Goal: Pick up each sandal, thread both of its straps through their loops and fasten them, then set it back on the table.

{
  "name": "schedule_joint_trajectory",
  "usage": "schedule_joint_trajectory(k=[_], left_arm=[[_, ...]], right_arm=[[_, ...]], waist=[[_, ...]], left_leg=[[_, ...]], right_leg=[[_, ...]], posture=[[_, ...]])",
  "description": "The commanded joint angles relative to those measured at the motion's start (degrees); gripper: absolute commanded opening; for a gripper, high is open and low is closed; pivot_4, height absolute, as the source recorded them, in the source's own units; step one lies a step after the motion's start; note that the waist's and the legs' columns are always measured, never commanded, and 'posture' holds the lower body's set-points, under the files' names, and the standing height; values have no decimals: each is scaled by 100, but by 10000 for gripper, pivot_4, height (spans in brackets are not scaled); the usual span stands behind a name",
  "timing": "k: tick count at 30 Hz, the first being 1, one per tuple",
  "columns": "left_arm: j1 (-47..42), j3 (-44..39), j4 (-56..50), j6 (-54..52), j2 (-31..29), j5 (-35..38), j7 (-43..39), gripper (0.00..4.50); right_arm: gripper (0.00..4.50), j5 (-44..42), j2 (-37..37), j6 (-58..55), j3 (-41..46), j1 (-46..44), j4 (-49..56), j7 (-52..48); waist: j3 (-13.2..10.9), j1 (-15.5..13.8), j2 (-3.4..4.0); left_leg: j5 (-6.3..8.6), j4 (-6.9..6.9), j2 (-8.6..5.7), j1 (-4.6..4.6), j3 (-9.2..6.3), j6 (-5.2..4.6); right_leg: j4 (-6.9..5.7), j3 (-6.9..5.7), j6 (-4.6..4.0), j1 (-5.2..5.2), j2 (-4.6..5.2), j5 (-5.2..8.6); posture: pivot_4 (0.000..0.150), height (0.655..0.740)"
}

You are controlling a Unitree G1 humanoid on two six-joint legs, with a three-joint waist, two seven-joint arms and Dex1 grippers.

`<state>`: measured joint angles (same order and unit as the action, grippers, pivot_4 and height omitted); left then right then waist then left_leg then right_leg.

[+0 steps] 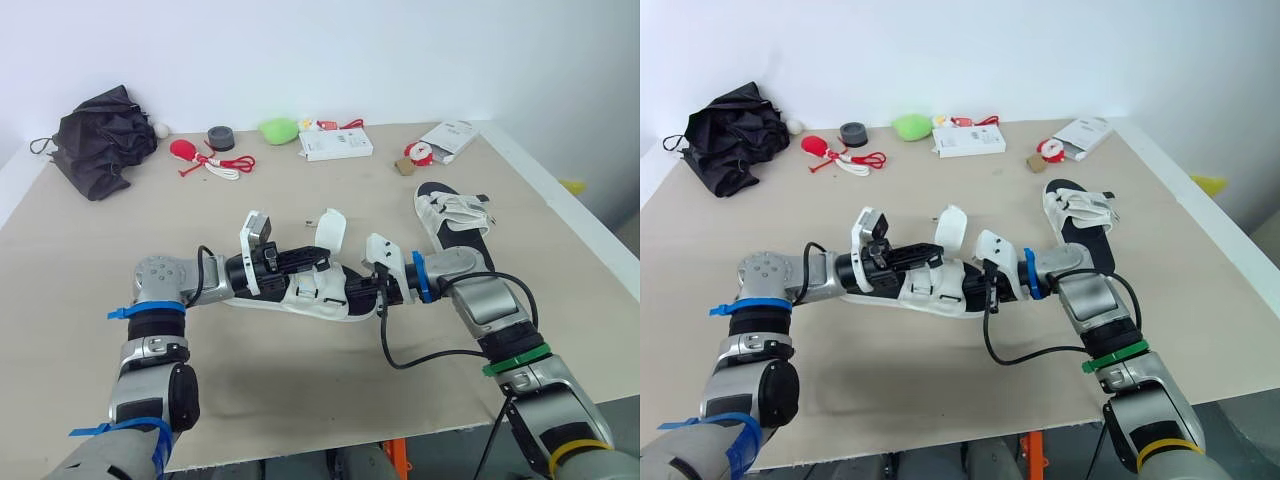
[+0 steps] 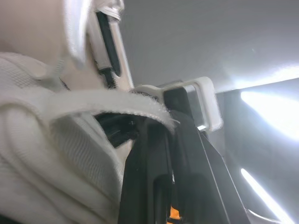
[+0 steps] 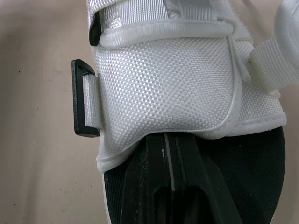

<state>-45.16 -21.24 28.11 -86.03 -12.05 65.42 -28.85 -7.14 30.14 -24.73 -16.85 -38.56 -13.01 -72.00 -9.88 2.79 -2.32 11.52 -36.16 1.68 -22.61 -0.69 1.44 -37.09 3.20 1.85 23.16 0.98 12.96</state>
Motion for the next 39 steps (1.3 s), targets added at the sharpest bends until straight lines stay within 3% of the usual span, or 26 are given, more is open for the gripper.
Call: schedule_joint_trajectory(k=[1, 3, 13, 22, 23, 25, 26, 28, 29, 31, 36, 39], left_arm=[[-538, -441, 162, -487, -109, 657, -506, 1007], [-701, -615, 353, -580, -138, 784, -560, 1007], [-422, -114, 790, -10, -147, -416, -294, 1007], [-894, -156, 2098, 1291, 162, -1243, -255, 1007], [-924, -161, 2209, 1426, 160, -1326, -230, 6908], [-960, -182, 2414, 1648, 149, -1470, -167, 11078], [-977, -195, 2516, 1752, 145, -1543, -136, 17163], [-989, -158, 2600, 1841, 138, -1663, -261, 18231], [-945, -85, 2520, 1821, 134, -1704, -376, 23638], [-898, -49, 2422, 1860, 147, -1751, -414, 26065], [-1001, -300, 2650, 2234, 144, -1814, -274, 44278], [-1097, -509, 2838, 2418, 125, -1786, -152, 44744]], right_arm=[[0, 178, 94, -241, -277, 327, -112, 29], [0, 172, 93, -255, -276, 351, -85, 34], [0, 144, 84, -332, -257, 404, -10, 62], [0, 122, 114, -421, -249, 452, 87, 98], [0, 119, 121, -428, -244, 461, 96, 100], [0, 110, 131, -442, -232, 465, 103, 103], [0, 106, 137, -447, -225, 466, 107, 103], [0, 102, 149, -455, -212, 460, 102, 103], [0, 101, 153, -454, -205, 455, 95, 102], [0, 99, 154, -458, -199, 451, 85, 103], [0, 101, 128, -457, -213, 436, 62, 104], [0, 103, 112, -454, -221, 419, 47, 102]], waist=[[0, 0, 0], [0, 1, 0], [0, 0, -2], [11, -6, -10], [12, -6, -10], [14, -4, -12], [17, -4, -12], [17, -3, -14], [20, -4, -14], [21, -3, -13], [29, -4, -19], [33, -4, -17]], left_leg=[[0, 0, 0, -3, -1, 1], [2, 0, 0, -3, 0, 5], [2, 5, -3, -5, -1, 14], [1, 5, -4, -3, -3, 16], [1, 5, -6, -2, -3, 17], [1, 5, -7, -1, -2, 17], [1, 7, -7, -2, -2, 17], [1, 11, -7, -2, -1, 18], [2, 13, -7, -2, -2, 18], [2, 16, -7, -1, -2, 19], [2, 17, -8, 0, -2, 19], [2, 17, -9, 2, -1, 19]], right_leg=[[0, -1, 0, 2, 0, 0], [1, 0, 0, 3, 0, 1], [4, 0, 1, 4, 4, 2], [4, -5, 1, 1, 6, 2], [4, -5, 1, 0, 8, 2], [5, -4, 2, 0, 9, 1], [6, -5, 3, 0, 9, 2], [6, -4, 4, 1, 9, 4], [7, -5, 4, 1, 9, 5], [7, -5, 5, 1, 10, 6], [7, -5, 5, 0, 11, 7], [8, -5, 6, -2, 13, 8]], posture=[[1500, 7400], [1500, 7400], [1500, 7400], [1500, 7400], [1500, 7400], [1500, 7400], [1500, 7400], [1500, 7400], [1500, 7400], [1500, 7400], [1500, 7400], [1500, 7400]])
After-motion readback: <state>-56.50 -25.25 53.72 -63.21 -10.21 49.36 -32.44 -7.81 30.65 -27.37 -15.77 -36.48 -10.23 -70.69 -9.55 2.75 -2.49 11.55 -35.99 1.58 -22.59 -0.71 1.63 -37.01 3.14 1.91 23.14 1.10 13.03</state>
